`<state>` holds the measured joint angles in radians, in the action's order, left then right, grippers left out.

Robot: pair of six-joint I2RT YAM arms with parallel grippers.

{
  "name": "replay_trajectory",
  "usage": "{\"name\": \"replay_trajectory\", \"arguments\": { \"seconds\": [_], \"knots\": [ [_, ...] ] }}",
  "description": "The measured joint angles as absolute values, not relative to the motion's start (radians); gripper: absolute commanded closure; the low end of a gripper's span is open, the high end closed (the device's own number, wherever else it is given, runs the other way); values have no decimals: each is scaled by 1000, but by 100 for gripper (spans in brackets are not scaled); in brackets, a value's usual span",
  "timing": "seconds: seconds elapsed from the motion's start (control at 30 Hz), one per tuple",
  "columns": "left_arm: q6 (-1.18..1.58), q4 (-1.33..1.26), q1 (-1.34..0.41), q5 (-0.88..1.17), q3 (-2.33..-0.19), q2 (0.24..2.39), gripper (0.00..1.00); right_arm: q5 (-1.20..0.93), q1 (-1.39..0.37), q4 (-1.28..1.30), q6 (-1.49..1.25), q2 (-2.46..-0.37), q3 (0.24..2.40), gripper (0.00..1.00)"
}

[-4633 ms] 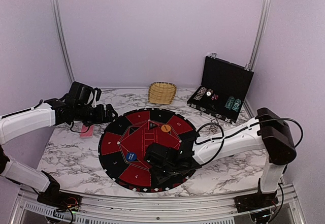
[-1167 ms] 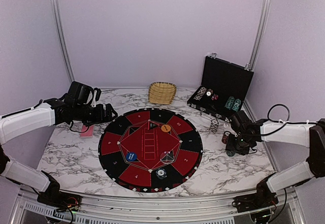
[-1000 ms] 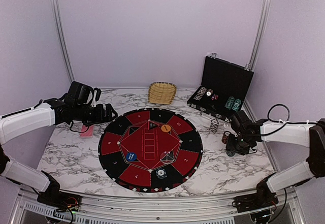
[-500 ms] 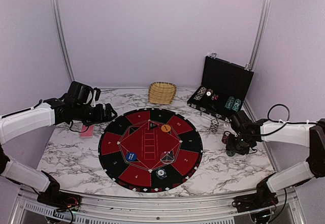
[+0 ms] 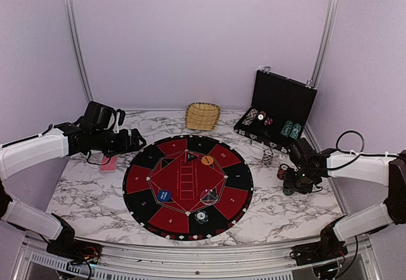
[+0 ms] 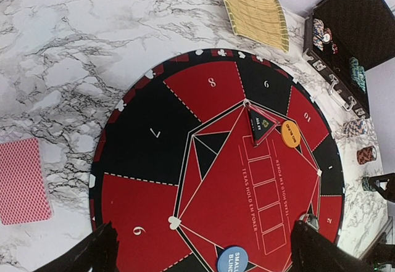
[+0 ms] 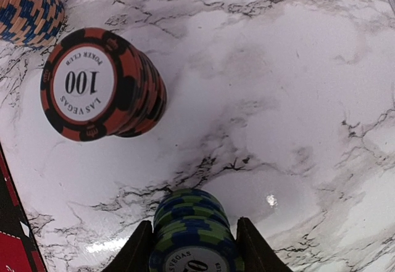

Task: Distribute texas hold em gaming equipment
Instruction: Pick up the pile of poker chips from the pile of poker chips.

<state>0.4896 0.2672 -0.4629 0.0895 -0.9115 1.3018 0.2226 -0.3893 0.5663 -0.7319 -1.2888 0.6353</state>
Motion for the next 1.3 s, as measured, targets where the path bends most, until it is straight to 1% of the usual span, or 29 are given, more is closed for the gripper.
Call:
{"name": "replay_trajectory", "arguments": {
  "seconds": [0.4, 0.57, 0.93, 1.13, 1.3],
  "knots": [
    [490, 258, -459, 96, -911, 1302, 1, 215, -391, 596, -723, -1277, 651, 70],
    [490, 258, -456, 97, -911, 1301, 1, 216, -419, 614, -723, -1273, 680, 71],
    [490, 252, -437, 106, -891, 1301, 1, 236, -609, 664, -735, -1310, 806, 72],
    [494, 252, -421, 109, -867, 1296, 1, 257, -750, 679, -736, -1431, 939, 72],
    [502, 258, -397, 112, -844, 1274, 1, 275, -855, 683, -722, -1577, 1105, 72]
  ]
}}
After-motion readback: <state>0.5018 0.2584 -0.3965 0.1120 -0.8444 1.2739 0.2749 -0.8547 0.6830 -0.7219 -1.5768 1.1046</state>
